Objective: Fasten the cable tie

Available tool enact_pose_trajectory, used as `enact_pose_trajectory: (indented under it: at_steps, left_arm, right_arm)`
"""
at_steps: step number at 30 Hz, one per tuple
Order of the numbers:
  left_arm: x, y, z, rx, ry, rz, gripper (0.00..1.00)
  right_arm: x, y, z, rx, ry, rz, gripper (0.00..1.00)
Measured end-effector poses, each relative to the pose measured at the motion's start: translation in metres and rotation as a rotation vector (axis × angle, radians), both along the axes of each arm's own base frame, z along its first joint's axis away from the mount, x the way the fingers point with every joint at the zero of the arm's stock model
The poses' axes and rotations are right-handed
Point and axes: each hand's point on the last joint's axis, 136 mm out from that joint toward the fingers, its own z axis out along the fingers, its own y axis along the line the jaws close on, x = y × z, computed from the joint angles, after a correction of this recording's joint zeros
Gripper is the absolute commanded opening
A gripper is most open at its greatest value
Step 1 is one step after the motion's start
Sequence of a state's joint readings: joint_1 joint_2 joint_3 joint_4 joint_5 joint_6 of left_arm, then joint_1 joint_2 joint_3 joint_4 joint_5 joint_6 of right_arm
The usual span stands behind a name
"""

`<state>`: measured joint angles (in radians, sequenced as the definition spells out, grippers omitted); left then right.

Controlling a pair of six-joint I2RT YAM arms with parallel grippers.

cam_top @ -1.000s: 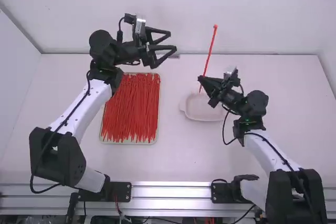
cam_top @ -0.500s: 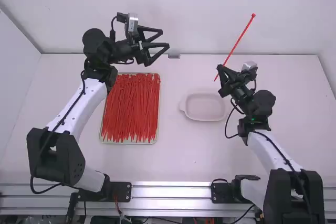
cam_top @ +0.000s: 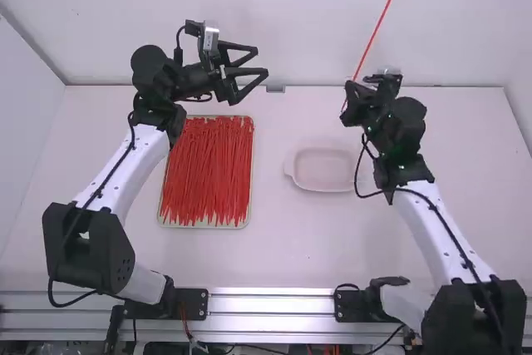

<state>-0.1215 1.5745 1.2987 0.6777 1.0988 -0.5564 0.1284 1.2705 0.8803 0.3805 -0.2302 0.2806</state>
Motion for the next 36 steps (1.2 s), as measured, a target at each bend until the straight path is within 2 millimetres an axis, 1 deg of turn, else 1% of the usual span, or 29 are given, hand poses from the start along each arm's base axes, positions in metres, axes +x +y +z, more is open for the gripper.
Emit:
enact_pose_trajectory:
  at_steps: [4, 7, 9, 13, 14, 19, 22, 27, 32, 36]
  left_arm:
    - [0.0, 0.0, 0.0, -0.004, 0.01, -0.002, 0.99]
    - [0.0, 0.0, 0.0, -0.008, 0.021, -0.003, 0.99]
    - [0.0, 0.0, 0.0, -0.009, 0.026, -0.004, 0.99]
    - [0.0, 0.0, 0.001, -0.017, 0.04, -0.006, 0.99]
    - [0.0, 0.0, 0.001, -0.019, 0.041, -0.007, 0.99]
    - [0.0, 0.0, 0.002, -0.027, 0.06, -0.006, 0.99]
    - [0.002, 0.001, 0.002, -0.035, 0.072, 0.002, 0.99]
    - [0.002, 0.002, 0.011, -0.06, 0.051, 0.015, 0.99]
    - [0.006, 0.003, 0.016, -0.086, 0.096, 0.034, 0.99]
    - [0.008, -0.004, 0.022, -0.097, 0.128, 0.041, 0.99]
  right_arm:
    - [0.002, 0.001, -0.008, -0.068, 0.053, -0.11, 0.0]
    - [-0.003, 0.001, -0.021, -0.139, 0.097, -0.226, 0.0]
    - [-0.005, 0.001, -0.026, -0.165, 0.112, -0.264, 0.0]
    - [-0.016, 0.005, -0.036, -0.237, 0.142, -0.351, 0.0]
    - [-0.021, 0.008, -0.039, -0.268, 0.149, -0.377, 0.0]
    - [-0.038, 0.018, -0.045, -0.379, 0.161, -0.43, 0.0]
    - [-0.046, 0.022, -0.045, -0.425, 0.154, -0.455, 0.0]
    - [-0.056, 0.028, -0.043, -0.491, 0.137, -0.487, 0.0]
    - [-0.066, 0.032, -0.042, -0.536, 0.125, -0.512, 0.0]
    - [-0.073, 0.036, -0.039, -0.556, 0.112, -0.529, 0.0]
